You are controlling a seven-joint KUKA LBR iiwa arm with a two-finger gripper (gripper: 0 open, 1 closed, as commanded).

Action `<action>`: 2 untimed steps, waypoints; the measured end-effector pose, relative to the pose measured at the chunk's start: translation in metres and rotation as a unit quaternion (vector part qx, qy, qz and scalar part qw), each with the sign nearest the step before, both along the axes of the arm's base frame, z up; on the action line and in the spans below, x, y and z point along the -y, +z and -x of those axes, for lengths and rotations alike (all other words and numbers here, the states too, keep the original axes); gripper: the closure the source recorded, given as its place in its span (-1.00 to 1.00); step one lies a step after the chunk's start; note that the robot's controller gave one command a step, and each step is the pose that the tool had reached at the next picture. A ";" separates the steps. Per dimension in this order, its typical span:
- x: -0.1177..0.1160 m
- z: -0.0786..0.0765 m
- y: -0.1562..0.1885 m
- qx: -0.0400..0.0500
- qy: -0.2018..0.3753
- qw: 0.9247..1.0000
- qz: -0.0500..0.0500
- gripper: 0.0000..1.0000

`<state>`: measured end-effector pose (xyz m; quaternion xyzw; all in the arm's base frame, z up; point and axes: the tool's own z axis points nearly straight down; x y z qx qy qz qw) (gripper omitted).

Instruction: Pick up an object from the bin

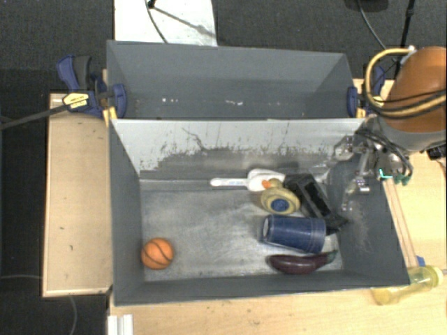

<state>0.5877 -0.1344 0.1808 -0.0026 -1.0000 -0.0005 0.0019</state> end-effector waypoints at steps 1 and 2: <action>0.000 -0.002 0.005 0.004 0.002 1.000 0.001 -1.00; -0.008 -0.005 -0.092 0.012 0.010 1.000 0.005 1.00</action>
Offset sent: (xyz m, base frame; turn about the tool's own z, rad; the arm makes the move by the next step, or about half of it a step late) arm -0.0037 0.0133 -0.1070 -0.0204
